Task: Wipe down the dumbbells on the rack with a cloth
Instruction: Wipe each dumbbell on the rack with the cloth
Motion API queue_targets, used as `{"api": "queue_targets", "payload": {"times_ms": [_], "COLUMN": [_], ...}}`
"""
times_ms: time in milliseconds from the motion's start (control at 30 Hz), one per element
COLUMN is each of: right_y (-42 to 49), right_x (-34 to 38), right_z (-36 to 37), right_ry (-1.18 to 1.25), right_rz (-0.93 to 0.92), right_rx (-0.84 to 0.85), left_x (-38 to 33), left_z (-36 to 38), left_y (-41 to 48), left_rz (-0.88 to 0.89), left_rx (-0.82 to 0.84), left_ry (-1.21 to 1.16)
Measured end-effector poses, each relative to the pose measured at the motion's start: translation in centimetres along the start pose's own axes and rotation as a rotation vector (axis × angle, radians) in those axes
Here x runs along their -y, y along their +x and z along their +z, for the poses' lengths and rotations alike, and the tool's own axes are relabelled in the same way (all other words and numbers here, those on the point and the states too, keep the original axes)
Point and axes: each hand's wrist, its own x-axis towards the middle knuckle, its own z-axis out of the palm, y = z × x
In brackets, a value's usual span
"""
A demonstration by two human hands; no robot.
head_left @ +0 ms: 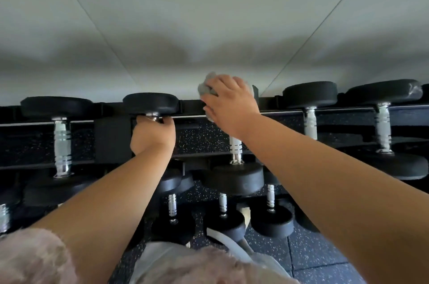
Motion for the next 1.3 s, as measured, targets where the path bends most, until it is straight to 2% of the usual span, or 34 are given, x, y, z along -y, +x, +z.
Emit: {"api": "queue_targets", "payload": {"times_ms": [67,167,233,300,367,500,600,700,767,900,967,1033,1167,1200,1300], "right_y": [0.9,0.8,-0.8,-2.7,-3.5,-1.4,-0.2,-0.3,-1.1,-2.2,-1.9,-0.8,0.9,1.0,0.4], "right_x": [0.1,-1.4,-3.4,-5.4,-5.7,-3.7,-3.4,-5.2,-6.3,-6.5,-5.5,-3.8,0.0,0.0,-2.1], "right_z": [0.6,0.2,-0.5,-0.8,-0.6,-0.1,-0.1,0.0,0.2,0.0,-0.9,-2.1,-3.0,-2.6,-1.5], "right_ry": [-0.046,0.024,0.195,0.386,0.523,0.354,0.24,0.341,0.527,1.006,1.025,0.875,0.418,0.33,0.276], "right_rz": [-0.139,-0.159,-0.01,0.24,0.383,0.273,0.114,0.069,0.207,0.78,0.912,0.77,0.088,0.017,0.063], "right_rx": [0.049,-0.039,-0.11,-0.098,-0.076,-0.098,-0.148,-0.123,-0.098,0.062,0.039,-0.067,-0.042,-0.04,-0.101], "left_x": [-0.3,-0.4,-0.4,-0.5,-0.6,-0.9,-0.9,-0.9,-0.8,-0.9,-0.9,-0.9,-1.1,-1.1,-1.1], "left_z": [0.1,0.4,0.4,0.5,0.5,0.6,0.6,0.7,0.6,0.6,0.5,0.5,0.4,0.4,0.3], "left_y": [-0.1,-0.1,-0.1,-0.1,-0.2,-0.3,-0.4,-0.3,-0.2,-0.3,-0.3,-0.4,-0.5,-0.4,-0.4], "left_rz": [-0.013,-0.029,-0.039,-0.045,-0.044,-0.051,-0.054,-0.059,-0.061,-0.055,-0.057,-0.061,-0.063,-0.063,-0.06], "left_rx": [-0.025,-0.054,-0.069,-0.082,-0.091,-0.104,-0.109,-0.117,-0.122,-0.125,-0.127,-0.126,-0.128,-0.128,-0.128], "left_ry": [0.035,0.053,0.066,0.077,0.085,0.1,0.103,0.105,0.1,0.105,0.104,0.105,0.107,0.108,0.103]}}
